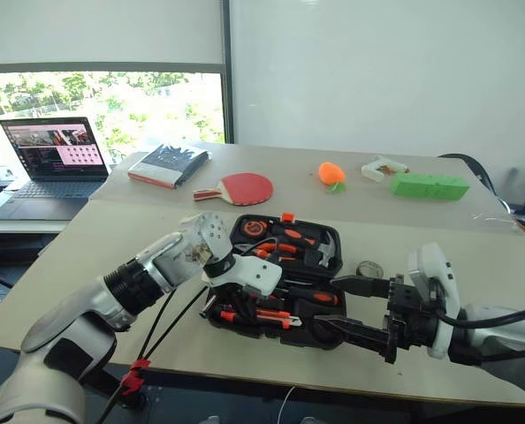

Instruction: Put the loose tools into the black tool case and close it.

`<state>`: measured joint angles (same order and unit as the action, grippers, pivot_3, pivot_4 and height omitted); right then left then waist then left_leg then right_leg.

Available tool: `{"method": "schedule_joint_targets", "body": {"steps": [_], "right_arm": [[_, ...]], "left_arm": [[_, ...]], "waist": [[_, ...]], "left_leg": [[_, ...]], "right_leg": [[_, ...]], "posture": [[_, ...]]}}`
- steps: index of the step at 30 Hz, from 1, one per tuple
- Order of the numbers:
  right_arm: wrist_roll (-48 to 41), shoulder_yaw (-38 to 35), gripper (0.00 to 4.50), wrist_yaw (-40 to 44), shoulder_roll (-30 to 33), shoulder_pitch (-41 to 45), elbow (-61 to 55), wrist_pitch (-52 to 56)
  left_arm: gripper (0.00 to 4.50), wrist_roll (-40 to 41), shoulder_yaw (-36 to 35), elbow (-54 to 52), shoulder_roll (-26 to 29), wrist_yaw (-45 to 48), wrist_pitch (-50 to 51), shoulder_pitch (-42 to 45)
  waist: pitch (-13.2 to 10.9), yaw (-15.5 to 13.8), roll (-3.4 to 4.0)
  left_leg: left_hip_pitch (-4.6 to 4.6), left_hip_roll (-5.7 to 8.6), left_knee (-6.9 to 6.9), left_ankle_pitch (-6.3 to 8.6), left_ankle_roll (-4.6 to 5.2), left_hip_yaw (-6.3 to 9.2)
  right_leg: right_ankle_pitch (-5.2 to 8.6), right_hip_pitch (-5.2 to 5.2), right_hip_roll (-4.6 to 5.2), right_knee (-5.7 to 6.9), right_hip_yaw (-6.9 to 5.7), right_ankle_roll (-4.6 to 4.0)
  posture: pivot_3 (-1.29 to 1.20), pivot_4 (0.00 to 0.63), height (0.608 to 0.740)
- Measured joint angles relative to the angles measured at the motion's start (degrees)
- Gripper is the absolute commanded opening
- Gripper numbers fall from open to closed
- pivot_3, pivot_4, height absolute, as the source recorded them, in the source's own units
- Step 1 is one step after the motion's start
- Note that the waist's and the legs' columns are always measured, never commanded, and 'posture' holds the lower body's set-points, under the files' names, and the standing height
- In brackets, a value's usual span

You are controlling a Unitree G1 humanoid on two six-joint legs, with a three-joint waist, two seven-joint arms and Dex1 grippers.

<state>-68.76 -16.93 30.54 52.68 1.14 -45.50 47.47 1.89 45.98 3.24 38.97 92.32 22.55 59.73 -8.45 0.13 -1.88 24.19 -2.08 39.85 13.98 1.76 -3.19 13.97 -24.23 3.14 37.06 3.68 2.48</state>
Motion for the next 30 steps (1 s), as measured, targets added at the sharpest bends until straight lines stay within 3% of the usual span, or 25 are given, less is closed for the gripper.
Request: {"method": "schedule_joint_targets", "body": {"steps": [9,16,30], "right_arm": [[-0.1,-0.71,4.5,-0.74,0.0,-0.83,-0.39,0.0],[-0.09,-0.75,4.5,-0.75,0.0,-0.96,-0.41,0.0],[-0.08,-0.74,4.5,-0.84,0.0,-0.77,-0.37,0.0]], "left_arm": [[0.06,-2.02,-0.13,0.52,-1.11,0.05,-2.52,-0.31],[0.06,2.94,-0.26,0.89,0.1,0.03,2.33,1.59],[0.06,-3.39,0.02,2.18,-1.19,-0.56,-5.06,-1.25]], "waist": [[0.0,-0.32,0.0],[0.0,-0.28,0.0],[0.0,-0.5,0.0]], "left_leg": [[-0.01,0.07,0.04,0.0,0.0,0.03],[0.02,0.08,0.03,0.0,0.01,0.04],[-0.01,0.12,0.06,0.0,0.01,0.03]], "right_leg": [[-0.01,0.06,0.06,0.0,0.03,0.09],[0.01,0.02,0.06,0.0,0.04,0.12],[0.0,0.08,0.09,0.0,0.07,0.13]], "posture": [[0.0,0.15,0.736],[0.0,0.15,0.736],[0.0,0.15,0.736]]}}
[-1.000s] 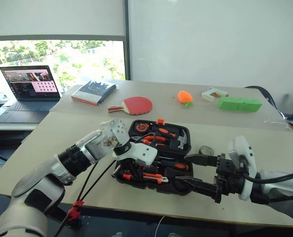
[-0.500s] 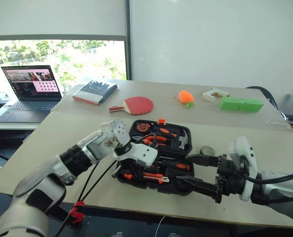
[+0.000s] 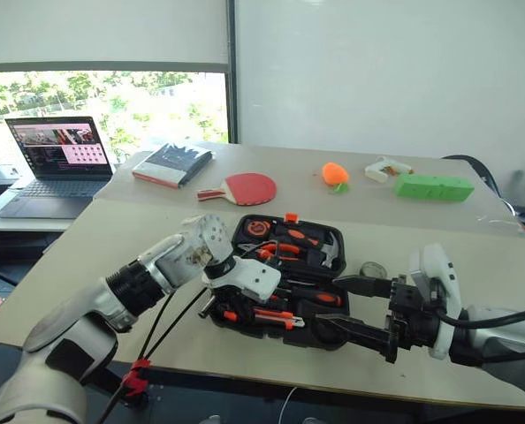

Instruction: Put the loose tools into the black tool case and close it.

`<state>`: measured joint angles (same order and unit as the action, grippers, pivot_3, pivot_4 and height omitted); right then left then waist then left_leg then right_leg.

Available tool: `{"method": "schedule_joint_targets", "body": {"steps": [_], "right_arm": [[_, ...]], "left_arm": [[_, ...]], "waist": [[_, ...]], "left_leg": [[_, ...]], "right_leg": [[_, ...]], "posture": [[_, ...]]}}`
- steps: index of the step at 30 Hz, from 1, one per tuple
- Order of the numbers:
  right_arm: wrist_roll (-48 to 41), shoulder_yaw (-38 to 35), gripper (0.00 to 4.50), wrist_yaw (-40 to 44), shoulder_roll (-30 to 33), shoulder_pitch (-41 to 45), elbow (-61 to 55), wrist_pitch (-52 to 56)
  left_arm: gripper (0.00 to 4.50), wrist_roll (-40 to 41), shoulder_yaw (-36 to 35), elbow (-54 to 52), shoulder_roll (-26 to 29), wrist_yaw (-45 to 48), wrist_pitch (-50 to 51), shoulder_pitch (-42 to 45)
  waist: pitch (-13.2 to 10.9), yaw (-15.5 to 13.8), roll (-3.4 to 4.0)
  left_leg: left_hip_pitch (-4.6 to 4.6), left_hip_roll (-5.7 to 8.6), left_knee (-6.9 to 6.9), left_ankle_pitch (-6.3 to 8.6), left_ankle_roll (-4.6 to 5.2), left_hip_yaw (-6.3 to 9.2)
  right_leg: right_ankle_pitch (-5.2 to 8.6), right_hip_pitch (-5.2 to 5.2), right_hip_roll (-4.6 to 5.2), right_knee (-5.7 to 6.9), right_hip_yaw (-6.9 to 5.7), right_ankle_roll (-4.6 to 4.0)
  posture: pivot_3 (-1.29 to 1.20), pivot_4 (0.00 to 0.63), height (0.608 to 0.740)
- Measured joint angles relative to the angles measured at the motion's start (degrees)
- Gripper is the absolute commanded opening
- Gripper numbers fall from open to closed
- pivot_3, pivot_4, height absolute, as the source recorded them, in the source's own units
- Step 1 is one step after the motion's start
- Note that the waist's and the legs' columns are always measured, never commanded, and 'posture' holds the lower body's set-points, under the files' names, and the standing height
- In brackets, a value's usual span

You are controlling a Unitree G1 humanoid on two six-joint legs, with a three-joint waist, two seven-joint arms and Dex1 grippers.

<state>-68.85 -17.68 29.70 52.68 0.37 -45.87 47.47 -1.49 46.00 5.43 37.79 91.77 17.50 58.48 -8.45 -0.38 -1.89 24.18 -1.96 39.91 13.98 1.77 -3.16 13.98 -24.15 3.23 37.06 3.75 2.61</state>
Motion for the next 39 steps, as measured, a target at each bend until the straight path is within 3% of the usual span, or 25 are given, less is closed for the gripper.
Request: {"method": "schedule_joint_targets", "body": {"steps": [6,12,15,18,21,27,32,35,39], "right_arm": [[-0.02,0.0,4.5,-0.09,0.0,0.0,0.0,0.0],[0.14,-0.11,4.5,0.04,0.17,-0.88,-0.15,0.0],[3.53,-1.07,4.5,0.23,1.43,-3.03,-0.25,-0.15],[13.5,-1.14,4.5,-0.06,3.18,-7.08,1.44,-1.5],[20.85,-1.89,4.5,0.22,3.39,-11.01,5.46,-3.1],[28.66,-14.77,4.5,10.59,5.53,-19.28,16.77,-6.99],[32.47,-15.86,4.5,19.59,11.12,-15.29,25.89,-9.44],[34.21,-10.23,4.5,22.71,14.21,-7.09,30.62,-10.54],[39.98,5.95,4.5,25.4,14.43,10.55,37.49,-11.27]], "left_arm": [[0.06,-2.73,-1.29,1.56,-1.08,-0.11,-3.56,-0.67],[0.06,-1.71,-3.58,2.28,-2.36,0.47,2.45,-0.86],[0.06,3.25,-8.36,3.21,-3.52,0.49,6.74,-0.3],[0.06,9.39,-17.64,4.99,-6.6,-1.85,11.09,1.84],[0.7,12.98,-23.28,6.93,-6.39,-2.69,15.15,3.78],[2.73,19.72,-30.72,8.79,2.07,0.29,20.05,1.69],[4.48,26.38,-34.74,6.33,8.39,0.45,20.35,-2.54],[4.48,27.61,-36.78,3.93,10.08,0.42,20.37,-3.88],[4.48,28.7,-38.45,-0.57,10.95,-1.56,21.41,-6.42]], "waist": [[0.02,-0.14,0.03],[0.02,-0.17,0.02],[0.01,-0.18,0.01],[-0.03,-0.29,-0.06],[-0.03,-0.07,-0.06],[-0.03,0.76,0.0],[-0.05,1.2,-0.02],[-0.05,1.23,-0.03],[-0.13,1.56,-0.02]], "left_leg": [[-0.16,0.02,0.0,-0.05,0.07,-0.02],[-0.01,0.03,0.03,-0.08,0.09,-0.02],[0.15,0.03,0.02,-0.07,0.1,0.0],[0.21,0.1,0.02,-0.06,0.12,0.02],[0.17,0.15,-0.01,-0.06,0.13,0.0],[0.03,0.11,-0.09,-0.06,0.13,-0.04],[-0.02,0.09,-0.04,-0.07,0.11,-0.09],[-0.05,0.08,-0.05,-0.07,0.1,-0.14],[-0.05,0.06,-0.06,-0.07,0.09,-0.19]], "right_leg": [[-0.03,0.17,0.01,0.0,0.06,0.03],[-0.05,0.02,0.0,0.01,0.08,0.06],[-0.02,-0.11,0.01,-0.01,0.07,0.1],[0.04,-0.11,0.06,-0.06,0.05,0.18],[0.05,-0.1,0.08,-0.06,0.09,0.2],[0.06,-0.04,0.05,-0.02,0.14,0.16],[0.05,-0.02,0.07,0.0,0.16,0.16],[0.04,0.0,0.05,0.0,0.16,0.15],[0.02,-0.07,0.04,0.01,0.22,0.11]], "posture": [[0.0,0.15,0.736],[0.0,0.15,0.736],[0.0,0.15,0.736],[0.0,0.15,0.736],[0.0,0.15,0.736],[0.0,0.15,0.736],[0.0,0.15,0.736],[0.0,0.15,0.736],[0.0,0.15,0.736]]}}
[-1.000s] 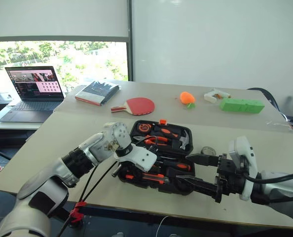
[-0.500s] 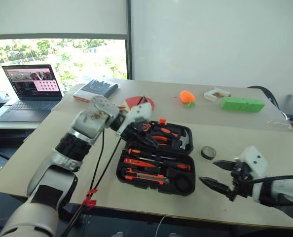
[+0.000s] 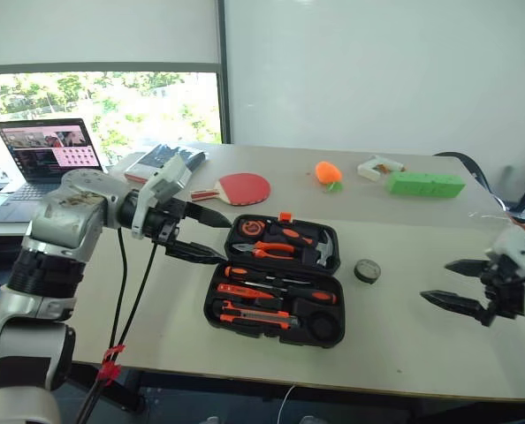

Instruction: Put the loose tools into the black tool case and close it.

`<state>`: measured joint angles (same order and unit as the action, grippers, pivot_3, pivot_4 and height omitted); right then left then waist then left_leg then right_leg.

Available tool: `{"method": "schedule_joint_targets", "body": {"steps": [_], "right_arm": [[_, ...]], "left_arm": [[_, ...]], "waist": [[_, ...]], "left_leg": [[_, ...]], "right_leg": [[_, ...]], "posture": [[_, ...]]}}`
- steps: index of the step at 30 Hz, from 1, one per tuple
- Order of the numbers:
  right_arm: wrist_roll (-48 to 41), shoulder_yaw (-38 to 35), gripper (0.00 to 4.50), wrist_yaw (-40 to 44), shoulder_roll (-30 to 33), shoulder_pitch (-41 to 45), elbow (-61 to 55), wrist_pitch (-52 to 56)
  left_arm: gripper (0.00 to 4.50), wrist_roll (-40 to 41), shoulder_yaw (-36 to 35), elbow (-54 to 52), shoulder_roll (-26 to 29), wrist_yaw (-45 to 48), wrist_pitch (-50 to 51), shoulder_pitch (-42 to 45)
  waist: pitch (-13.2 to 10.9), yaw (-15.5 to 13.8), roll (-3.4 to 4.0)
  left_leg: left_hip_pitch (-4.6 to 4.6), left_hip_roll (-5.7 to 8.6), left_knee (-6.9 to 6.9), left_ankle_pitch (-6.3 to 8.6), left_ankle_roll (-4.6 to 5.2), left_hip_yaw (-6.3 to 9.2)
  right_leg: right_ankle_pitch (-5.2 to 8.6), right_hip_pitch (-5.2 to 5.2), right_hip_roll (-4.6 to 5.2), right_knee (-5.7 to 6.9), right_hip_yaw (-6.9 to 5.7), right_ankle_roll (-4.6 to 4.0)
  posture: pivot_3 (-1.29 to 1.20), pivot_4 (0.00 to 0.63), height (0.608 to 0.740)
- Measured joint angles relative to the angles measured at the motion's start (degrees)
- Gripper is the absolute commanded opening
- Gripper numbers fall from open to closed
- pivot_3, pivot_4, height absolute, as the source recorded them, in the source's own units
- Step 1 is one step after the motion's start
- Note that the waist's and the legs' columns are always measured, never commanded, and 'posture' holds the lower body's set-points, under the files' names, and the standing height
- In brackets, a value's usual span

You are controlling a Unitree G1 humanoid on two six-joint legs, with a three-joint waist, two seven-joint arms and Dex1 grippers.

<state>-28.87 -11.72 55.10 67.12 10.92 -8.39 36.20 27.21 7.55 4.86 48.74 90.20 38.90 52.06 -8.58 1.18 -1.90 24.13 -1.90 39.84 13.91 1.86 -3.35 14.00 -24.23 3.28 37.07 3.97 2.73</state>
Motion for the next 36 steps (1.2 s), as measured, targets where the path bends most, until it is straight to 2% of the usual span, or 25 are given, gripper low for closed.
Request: {"method": "schedule_joint_targets", "body": {"steps": [3,6,7,8,12,19,25,29,31,34,36], "right_arm": [[5.16,9.8,4.5,2.97,-1.47,7.27,4.11,-0.98],[14.7,21.77,4.5,5.63,-7.5,17.47,13.07,-6.17],[16.4,23.74,4.0,6.01,-8.88,19.0,14.98,-7.1],[17.84,25.57,3.92,6.32,-10.32,20.49,17.12,-8.06],[23.86,30.12,2.51,7.48,-15.46,27.32,27.54,-12.5],[27.82,31.03,0.1,9.98,-19.04,31.59,36.83,-18.04],[27.17,28.94,0.1,13.19,-17.96,30.48,34.33,-17.79],[18.39,22.28,0.1,19.03,-13.93,25.8,17.63,-11.21],[12.84,19.77,0.1,20.27,-12.59,22.13,5.01,-5.84],[7.46,20.06,0.1,19.74,-12.56,17.55,-9.88,0.35],[7.1,20.89,0.1,18.53,-12.59,15.47,-14.09,2.16]], "left_arm": [[4.48,0.43,-0.42,-2.9,-0.15,-1.86,0.93,-1.03],[4.48,0.83,-1.95,-5.64,-0.03,-4.58,0.99,-2.64],[4.5,0.84,-1.99,-6.16,-0.04,-5.02,0.97,-2.79],[4.5,0.89,-2.02,-6.62,-0.06,-5.49,0.97,-2.88],[4.5,1.17,-2.11,-8.11,0.23,-6.53,1.04,-3.31],[4.5,1.2,-2.1,-9.64,0.69,-7.53,1.05,-3.45],[4.5,1.43,-2.03,-10.69,1.11,-7.43,0.97,-3.81],[4.5,1.34,-1.11,-11.28,1.46,-6.06,-0.21,-5.24],[4.5,1.13,0.12,-12.34,1.59,-5.01,-1.53,-6.04],[4.5,1.1,1.57,-13.01,1.25,-4.29,-2.51,-6.2],[4.5,1.0,1.86,-12.98,1.21,-4.04,-2.84,-6.17]], "waist": [[-0.03,-0.44,0.0],[-0.07,-0.4,0.0],[-0.07,-0.43,0.01],[-0.1,-0.53,0.02],[-0.15,-0.57,0.05],[-0.15,-0.34,0.05],[-0.19,-0.43,0.12],[-0.24,-0.49,0.2],[-0.24,-0.5,0.2],[-0.25,-0.43,0.2],[-0.25,-0.49,0.19]], "left_leg": [[0.07,0.02,-0.02,0.0,0.0,-0.08],[0.17,0.05,0.02,0.0,0.0,-0.15],[0.18,0.06,0.01,0.01,0.0,-0.16],[0.2,0.07,0.0,0.01,0.0,-0.17],[0.19,0.08,0.0,0.0,0.0,-0.26],[0.12,0.06,0.0,0.0,-0.01,-0.27],[0.14,0.07,-0.01,0.0,-0.01,-0.23],[0.14,0.03,-0.04,0.01,-0.01,-0.05],[0.1,0.0,-0.06,0.02,-0.01,0.06],[0.1,0.02,-0.01,0.01,-0.02,0.09],[0.09,0.05,0.05,0.01,-0.02,0.04]], "right_leg": [[0.02,-0.07,-0.01,0.01,-0.09,-0.01],[0.03,-0.16,0.03,0.0,-0.05,0.0],[0.03,-0.16,0.04,0.0,-0.04,0.01],[0.03,-0.17,0.04,-0.01,-0.06,0.01],[0.03,-0.16,0.06,-0.01,-0.07,0.01],[0.02,-0.12,0.04,0.05,-0.08,0.0],[0.02,-0.13,0.06,0.06,-0.08,0.0],[0.02,-0.14,0.03,0.07,-0.09,0.0],[0.02,-0.11,0.02,0.09,-0.1,0.0],[0.02,-0.1,0.03,0.11,-0.1,0.0],[-0.02,-0.06,0.05,0.1,-0.1,0.03]], "posture": [[0.0,0.15,0.736],[0.0,0.15,0.736],[0.0,0.15,0.736],[0.0,0.15,0.736],[0.0,0.15,0.736],[0.0,0.15,0.736],[0.0,0.15,0.736],[0.0,0.15,0.736],[0.0,0.15,0.736],[0.0,0.15,0.736],[0.0,0.15,0.736]]}}
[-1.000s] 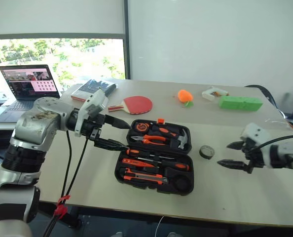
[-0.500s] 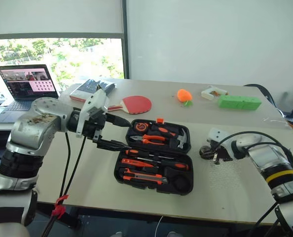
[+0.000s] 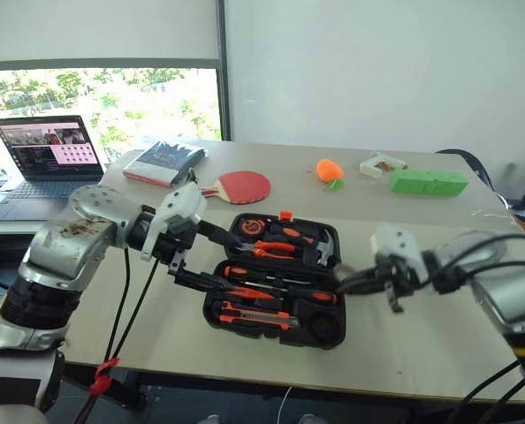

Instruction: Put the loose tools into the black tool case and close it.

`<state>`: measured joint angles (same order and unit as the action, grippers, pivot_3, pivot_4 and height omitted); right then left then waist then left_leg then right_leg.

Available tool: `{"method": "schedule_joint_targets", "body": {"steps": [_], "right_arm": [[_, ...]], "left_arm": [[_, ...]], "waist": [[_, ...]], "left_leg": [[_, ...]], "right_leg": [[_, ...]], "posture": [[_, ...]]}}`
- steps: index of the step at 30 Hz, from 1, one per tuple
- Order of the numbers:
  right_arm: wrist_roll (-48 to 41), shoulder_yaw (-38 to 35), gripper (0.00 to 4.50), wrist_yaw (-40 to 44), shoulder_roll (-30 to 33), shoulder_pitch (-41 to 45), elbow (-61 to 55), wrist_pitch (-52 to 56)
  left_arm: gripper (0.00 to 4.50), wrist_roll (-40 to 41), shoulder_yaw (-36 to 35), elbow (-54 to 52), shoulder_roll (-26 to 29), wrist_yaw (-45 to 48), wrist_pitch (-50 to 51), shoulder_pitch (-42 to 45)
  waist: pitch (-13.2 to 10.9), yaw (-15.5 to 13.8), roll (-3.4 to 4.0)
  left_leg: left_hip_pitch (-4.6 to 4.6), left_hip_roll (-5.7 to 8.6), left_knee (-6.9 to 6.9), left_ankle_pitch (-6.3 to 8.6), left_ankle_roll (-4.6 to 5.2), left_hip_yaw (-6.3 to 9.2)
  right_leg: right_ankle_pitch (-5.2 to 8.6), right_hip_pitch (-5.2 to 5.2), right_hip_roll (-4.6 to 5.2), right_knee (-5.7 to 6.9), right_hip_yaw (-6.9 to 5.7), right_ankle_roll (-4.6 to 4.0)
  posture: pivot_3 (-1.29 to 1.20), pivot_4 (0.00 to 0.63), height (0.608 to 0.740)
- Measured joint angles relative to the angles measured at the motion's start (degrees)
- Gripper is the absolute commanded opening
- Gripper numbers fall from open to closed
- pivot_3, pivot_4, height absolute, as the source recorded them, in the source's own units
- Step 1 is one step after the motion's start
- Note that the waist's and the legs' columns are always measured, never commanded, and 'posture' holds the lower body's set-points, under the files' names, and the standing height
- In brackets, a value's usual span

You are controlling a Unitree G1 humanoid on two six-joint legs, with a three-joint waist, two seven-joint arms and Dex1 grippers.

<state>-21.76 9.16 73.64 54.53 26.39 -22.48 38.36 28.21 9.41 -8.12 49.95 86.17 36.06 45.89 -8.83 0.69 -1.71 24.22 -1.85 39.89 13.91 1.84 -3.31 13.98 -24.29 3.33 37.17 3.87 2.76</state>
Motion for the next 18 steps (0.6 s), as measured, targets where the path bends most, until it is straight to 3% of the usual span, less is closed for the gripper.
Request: {"method": "schedule_joint_targets", "body": {"steps": [6,15,18], "right_arm": [[3.26,4.99,0.1,-6.17,-1.57,-3.74,-3.48,1.07],[8.13,7.95,0.1,-8.11,-1.54,-7.43,-2.47,-3.39],[8.5,8.11,1.03,-7.9,-1.54,-7.13,-1.78,-4.06]], "left_arm": [[4.5,-1.14,1.02,0.45,-0.03,0.99,-1.11,0.67],[4.5,-1.42,1.04,1.43,-0.12,1.26,-1.17,0.74],[4.5,-1.44,1.04,1.45,-0.12,1.53,-1.17,0.74]], "waist": [[-0.01,-0.04,-0.02],[-0.01,-0.03,-0.03],[-0.02,-0.08,-0.04]], "left_leg": [[0.0,0.01,0.04,-0.01,-0.02,-0.15],[0.02,0.01,0.01,-0.01,-0.01,-0.15],[0.01,0.01,0.02,-0.01,-0.01,-0.15]], "right_leg": [[0.0,0.01,-0.01,-0.02,0.01,0.0],[0.01,-0.01,-0.02,-0.04,0.0,0.0],[0.01,0.02,-0.01,-0.05,-0.01,0.01]], "posture": [[0.0,0.15,0.736],[0.0,0.15,0.736],[0.0,0.15,0.736]]}}
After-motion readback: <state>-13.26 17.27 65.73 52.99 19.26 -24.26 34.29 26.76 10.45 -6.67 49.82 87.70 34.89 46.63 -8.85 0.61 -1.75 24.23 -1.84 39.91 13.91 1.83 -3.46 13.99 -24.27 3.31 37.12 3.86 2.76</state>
